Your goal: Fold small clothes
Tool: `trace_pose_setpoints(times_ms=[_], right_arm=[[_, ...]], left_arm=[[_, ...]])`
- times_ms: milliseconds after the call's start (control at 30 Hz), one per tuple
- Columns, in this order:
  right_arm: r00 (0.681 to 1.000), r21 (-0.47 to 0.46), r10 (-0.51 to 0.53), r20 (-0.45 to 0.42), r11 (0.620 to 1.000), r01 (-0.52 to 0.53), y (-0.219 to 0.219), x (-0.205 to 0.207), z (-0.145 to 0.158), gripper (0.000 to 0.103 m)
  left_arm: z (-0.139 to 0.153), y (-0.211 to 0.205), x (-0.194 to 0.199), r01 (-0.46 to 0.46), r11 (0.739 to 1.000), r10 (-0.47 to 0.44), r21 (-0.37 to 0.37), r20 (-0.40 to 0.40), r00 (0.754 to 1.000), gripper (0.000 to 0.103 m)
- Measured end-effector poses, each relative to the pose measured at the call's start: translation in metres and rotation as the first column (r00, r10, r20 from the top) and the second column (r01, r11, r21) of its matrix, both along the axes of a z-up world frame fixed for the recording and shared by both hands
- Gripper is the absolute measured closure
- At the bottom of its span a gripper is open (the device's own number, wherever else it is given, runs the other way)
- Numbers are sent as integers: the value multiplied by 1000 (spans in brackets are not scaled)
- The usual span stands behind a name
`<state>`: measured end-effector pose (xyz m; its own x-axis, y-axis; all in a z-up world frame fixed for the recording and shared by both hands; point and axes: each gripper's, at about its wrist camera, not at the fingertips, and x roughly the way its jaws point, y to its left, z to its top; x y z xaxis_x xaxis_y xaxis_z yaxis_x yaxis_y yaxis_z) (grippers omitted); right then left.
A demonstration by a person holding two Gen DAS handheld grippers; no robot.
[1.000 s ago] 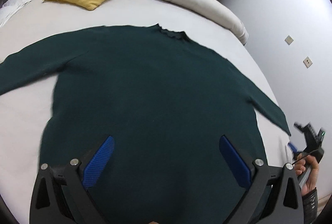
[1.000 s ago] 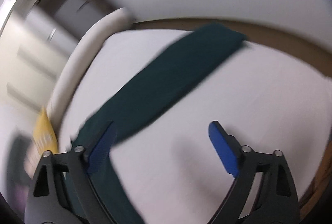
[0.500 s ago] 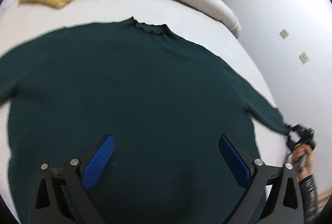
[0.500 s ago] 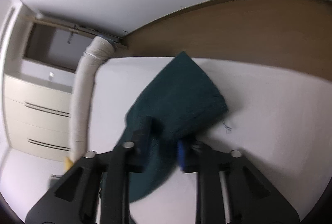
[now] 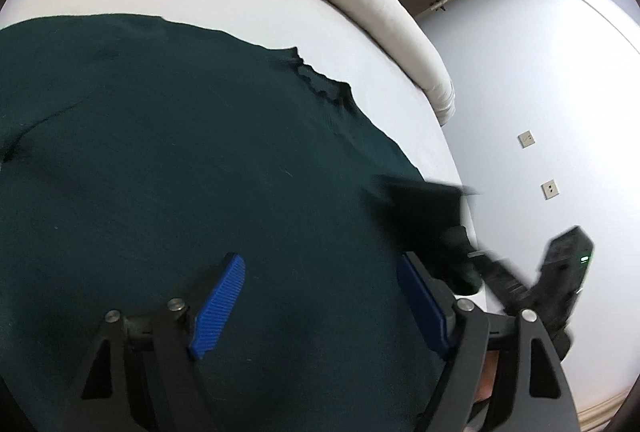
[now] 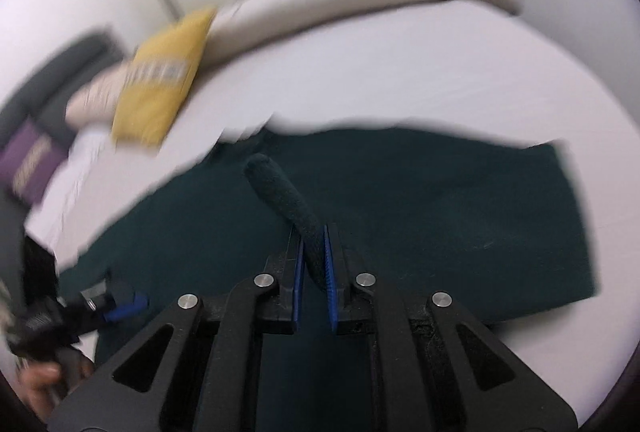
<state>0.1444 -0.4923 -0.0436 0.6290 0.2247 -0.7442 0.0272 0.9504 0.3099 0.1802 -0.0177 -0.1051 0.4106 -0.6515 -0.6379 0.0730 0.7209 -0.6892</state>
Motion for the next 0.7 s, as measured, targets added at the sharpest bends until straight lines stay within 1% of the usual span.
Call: trace_pose_setpoints(times_ms=[33, 100, 133, 167, 200, 233, 267, 300, 400, 433, 467, 533, 600, 633, 667, 700], right_arm=[[999, -8, 31, -23, 999, -31, 18, 4, -10, 91], [997, -14, 69, -46, 997, -69, 39, 4, -29, 88], [996, -6, 79, -51, 997, -79, 49, -13, -37, 86], [995, 8, 81, -53, 997, -81, 49, -16, -40, 81], [996, 31, 79, -51, 996, -78, 42, -24, -41, 69], [996, 48, 75, -41, 996, -73, 42, -38, -43, 58], [998, 63, 64, -28, 996, -62, 41, -52, -44, 38], [998, 72, 53, -14, 996, -52, 46, -57, -42, 34], [997, 98, 59, 46, 993, -64, 32, -104, -27, 34], [997, 102, 47, 61, 993, -53, 22, -115, -25, 34], [997, 105, 28, 74, 994, -35, 15, -120, -22, 35], [996, 106, -31, 87, 994, 22, -13, -130, -13, 35], [990, 118, -100, 94, 989, 89, -36, -130, -7, 35], [985, 127, -143, 100, 983, 130, -50, -132, -4, 35], [979, 133, -174, 103, 978, 160, -62, -135, -3, 35], [971, 139, -213, 104, 970, 198, -76, -136, -2, 35]], left_arm=[[-2, 1, 3, -2, 1000, 2, -2, -4, 1000, 23], [-6, 1, 11, -1, 1000, 1, -19, -20, 1000, 22], [-8, -1, 14, 5, 1000, -5, -23, -25, 1000, 21], [-9, -6, 19, 12, 1000, -12, -22, -26, 1000, 19], [-9, -11, 22, 18, 1000, -18, -21, -24, 1000, 18], [-10, -17, 25, 27, 999, -27, -21, -25, 999, 17], [-12, -25, 30, 37, 999, -38, -25, -28, 999, 16], [-14, -35, 36, 52, 998, -53, -28, -36, 998, 16], [-20, -67, 51, 108, 994, -108, -4, -55, 993, 17], [-22, -77, 54, 121, 993, -120, 12, -61, 991, 19], [-25, -89, 62, 134, 990, -132, 44, -60, 989, 23], [-24, -103, 70, 143, 985, -139, 97, -43, 989, 26], [-22, -118, 83, 158, 972, -153, 175, -38, 987, 39], [-22, -120, 85, 157, 968, -152, 197, -41, 988, 55], [-21, -121, 91, 152, 963, -145, 221, -46, 988, 76], [-19, -119, 95, 149, 961, -140, 233, -53, 989, 85]])
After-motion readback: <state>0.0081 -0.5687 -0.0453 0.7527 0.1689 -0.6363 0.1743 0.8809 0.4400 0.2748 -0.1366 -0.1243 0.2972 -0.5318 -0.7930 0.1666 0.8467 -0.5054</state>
